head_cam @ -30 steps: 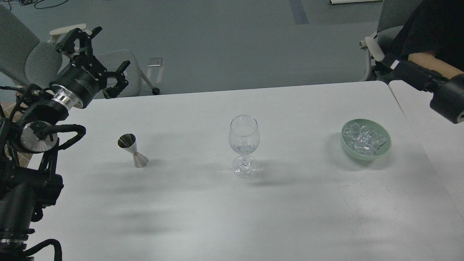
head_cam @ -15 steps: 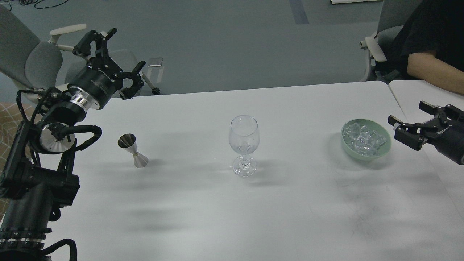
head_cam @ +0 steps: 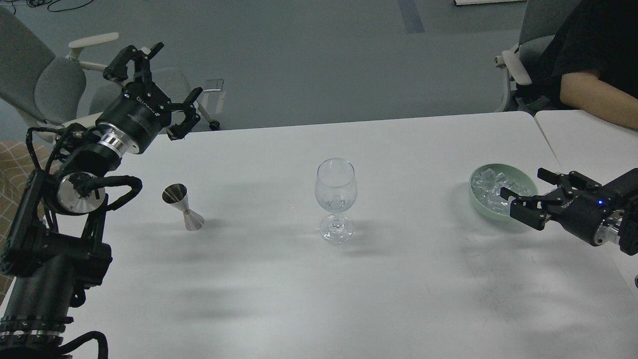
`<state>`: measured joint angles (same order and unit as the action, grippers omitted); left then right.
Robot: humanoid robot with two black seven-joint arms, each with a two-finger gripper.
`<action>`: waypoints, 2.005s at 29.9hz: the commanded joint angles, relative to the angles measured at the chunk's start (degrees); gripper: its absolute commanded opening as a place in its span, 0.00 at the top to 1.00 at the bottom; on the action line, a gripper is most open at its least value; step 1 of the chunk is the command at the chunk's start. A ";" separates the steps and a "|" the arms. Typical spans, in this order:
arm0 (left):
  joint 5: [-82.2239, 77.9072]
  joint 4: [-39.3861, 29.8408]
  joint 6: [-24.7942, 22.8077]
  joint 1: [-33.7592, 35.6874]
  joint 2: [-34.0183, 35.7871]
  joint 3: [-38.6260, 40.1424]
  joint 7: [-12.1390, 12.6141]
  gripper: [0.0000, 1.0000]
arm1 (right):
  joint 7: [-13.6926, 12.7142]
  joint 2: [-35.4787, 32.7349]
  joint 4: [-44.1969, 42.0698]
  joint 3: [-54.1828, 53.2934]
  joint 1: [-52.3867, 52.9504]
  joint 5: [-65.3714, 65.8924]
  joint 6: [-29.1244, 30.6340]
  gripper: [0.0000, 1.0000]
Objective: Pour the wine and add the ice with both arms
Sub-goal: 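Lower the right gripper into the green bowl and grasp ice, then lift the ice with the right gripper and move it over the glass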
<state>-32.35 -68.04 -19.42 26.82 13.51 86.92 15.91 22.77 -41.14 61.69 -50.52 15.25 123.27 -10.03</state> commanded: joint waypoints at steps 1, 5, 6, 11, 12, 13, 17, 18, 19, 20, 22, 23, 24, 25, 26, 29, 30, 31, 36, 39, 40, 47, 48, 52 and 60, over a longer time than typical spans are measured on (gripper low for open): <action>0.00 -0.69 0.00 -0.01 -1.03 0.00 0.00 0.02 | -0.01 1.50 -0.87 0.25 0.75 0.04 0.01 0.06; 0.00 -0.87 0.00 -0.10 -1.20 0.00 0.00 0.02 | -0.01 2.29 -2.37 0.95 1.36 0.04 0.10 0.28; 0.00 -0.87 0.00 -0.10 -1.20 0.00 0.00 0.02 | -0.09 2.29 -2.63 1.39 1.54 0.04 0.27 0.29; 0.00 -0.87 0.00 -0.10 -1.11 0.09 0.00 0.02 | -0.09 3.61 -4.30 2.80 2.94 -0.05 0.36 0.32; 0.00 -0.87 0.00 -0.10 -1.11 0.00 0.00 0.02 | -0.09 3.87 -4.56 2.80 3.03 -0.05 0.36 0.32; 0.00 -0.87 0.00 -0.10 -1.11 0.09 0.00 0.02 | -0.09 4.22 -5.00 2.88 3.47 -0.05 0.36 0.32; 0.00 -0.87 0.00 -0.19 -1.11 0.09 0.00 0.02 | -0.09 5.28 -6.06 3.32 4.26 -0.05 0.45 0.35; 0.00 -0.87 0.00 -0.19 -1.11 0.09 0.00 0.02 | -0.09 5.37 -6.15 3.93 4.44 -0.05 0.54 0.36; 0.00 -0.87 0.00 -0.19 -1.11 0.09 0.00 0.02 | -0.09 5.37 -6.15 3.94 4.44 -0.05 0.54 0.36; 0.00 -0.87 0.00 -0.19 -1.11 0.09 -0.09 0.02 | -0.18 5.37 -6.32 4.46 4.53 -0.05 0.54 0.36; 0.00 -0.87 0.00 -0.19 -1.11 0.09 0.00 0.02 | -0.09 5.37 -6.67 4.55 4.53 -0.05 0.54 0.36; 0.00 -0.96 0.00 -0.19 -1.11 0.09 0.00 0.02 | -0.18 5.37 -6.76 4.64 4.53 -0.05 0.63 0.36; 0.00 -0.96 0.00 -0.19 -1.11 0.09 0.00 0.02 | -0.18 5.37 -6.76 4.73 4.53 -0.05 0.63 0.37; 0.00 -0.96 -0.09 -0.19 -1.11 0.09 -0.09 0.02 | -0.18 5.37 -6.76 4.82 4.53 -0.05 0.63 0.37; 0.00 -0.96 -0.09 -0.19 -1.11 0.09 0.00 0.02 | -0.18 5.28 -6.76 4.90 4.53 -0.05 0.63 0.38; 0.00 -0.96 0.00 -0.19 -1.11 0.09 0.00 0.02 | -0.27 5.28 -6.85 4.91 4.53 -0.05 0.63 0.44; 0.00 -0.96 0.00 -0.19 -1.11 0.09 0.00 0.02 | -0.27 5.28 -6.85 4.91 4.53 -0.05 0.63 0.45; 0.00 -0.96 0.00 -0.19 -1.11 0.09 0.00 0.02 | -0.27 5.28 -6.85 4.91 4.53 -0.05 0.71 0.46; 0.00 -1.31 0.00 -0.19 -1.11 0.09 0.00 0.02 | -0.27 5.28 -6.85 5.08 4.44 0.04 0.71 0.58; 0.00 -1.57 0.00 -0.27 -1.11 0.09 0.00 0.02 | -0.27 5.28 -6.85 5.61 4.35 0.04 0.71 0.67; 0.00 -1.57 0.00 -0.27 -1.11 0.09 0.00 0.02 | -0.36 5.02 -6.85 6.22 4.53 0.04 0.71 0.73; 0.00 -1.66 0.00 -0.36 -1.11 0.09 -0.09 0.02 | -0.45 4.67 -5.97 6.58 4.88 -0.05 0.71 1.00; 0.00 -1.66 0.00 -0.36 -1.11 0.09 0.00 0.02 | -0.45 4.41 -5.80 6.58 4.88 -0.05 0.71 1.00; 0.00 -2.45 0.09 -0.89 -1.11 0.09 0.00 0.02 | -0.45 -1.19 0.67 6.23 4.97 -0.84 0.71 1.00; 0.00 -2.54 0.26 -0.89 -1.20 0.09 0.00 0.02 | -0.45 -13.24 17.73 5.35 4.88 -6.02 1.41 1.00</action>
<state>-32.34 -70.52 -19.17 25.93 12.37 87.01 15.91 22.32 -49.47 72.32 -44.88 20.07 119.90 -9.29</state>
